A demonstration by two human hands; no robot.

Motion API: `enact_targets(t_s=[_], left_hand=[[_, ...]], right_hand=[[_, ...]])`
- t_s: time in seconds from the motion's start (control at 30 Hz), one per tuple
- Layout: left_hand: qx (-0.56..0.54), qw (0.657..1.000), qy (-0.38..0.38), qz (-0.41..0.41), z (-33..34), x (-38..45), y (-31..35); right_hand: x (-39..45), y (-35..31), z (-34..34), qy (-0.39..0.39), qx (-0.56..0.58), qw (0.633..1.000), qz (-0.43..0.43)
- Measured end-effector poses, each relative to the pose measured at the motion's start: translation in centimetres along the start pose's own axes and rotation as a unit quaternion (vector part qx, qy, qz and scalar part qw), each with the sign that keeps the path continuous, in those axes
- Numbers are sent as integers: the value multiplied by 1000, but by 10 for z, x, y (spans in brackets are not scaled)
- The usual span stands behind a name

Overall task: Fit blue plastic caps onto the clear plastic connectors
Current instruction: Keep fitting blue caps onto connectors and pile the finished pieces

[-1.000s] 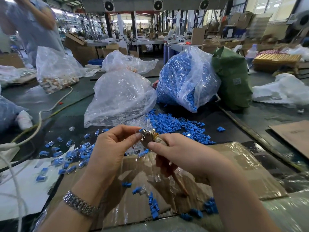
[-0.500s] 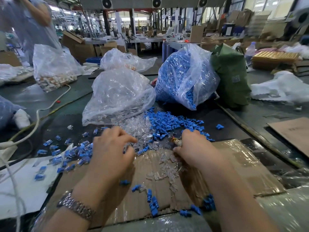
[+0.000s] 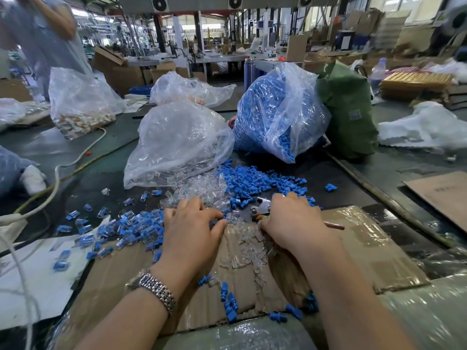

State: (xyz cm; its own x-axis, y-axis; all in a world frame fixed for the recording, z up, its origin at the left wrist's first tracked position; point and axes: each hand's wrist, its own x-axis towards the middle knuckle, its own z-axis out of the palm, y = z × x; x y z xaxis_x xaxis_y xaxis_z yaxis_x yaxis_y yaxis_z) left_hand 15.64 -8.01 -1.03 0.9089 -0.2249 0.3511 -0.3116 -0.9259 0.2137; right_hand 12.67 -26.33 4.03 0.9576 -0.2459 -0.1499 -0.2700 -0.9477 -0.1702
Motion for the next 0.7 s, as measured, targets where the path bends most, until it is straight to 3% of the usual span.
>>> enact_targets(t_s=[0.27,0.4,0.53,0.7], left_hand=[[-109,993,-41,-7,-3,5,4],[-109,992,-53,24,-9,6,5],[-187,978,-79,36,-18,3,5],[-259,957,-122,45,-25,1,4]], right_hand=[[1,-1,4,16,2,1000,3],[6,-6,4,93,34,992,-79],[3,-23,4,56,104,976,-181],[1,-29,7,30,95,976,-193]])
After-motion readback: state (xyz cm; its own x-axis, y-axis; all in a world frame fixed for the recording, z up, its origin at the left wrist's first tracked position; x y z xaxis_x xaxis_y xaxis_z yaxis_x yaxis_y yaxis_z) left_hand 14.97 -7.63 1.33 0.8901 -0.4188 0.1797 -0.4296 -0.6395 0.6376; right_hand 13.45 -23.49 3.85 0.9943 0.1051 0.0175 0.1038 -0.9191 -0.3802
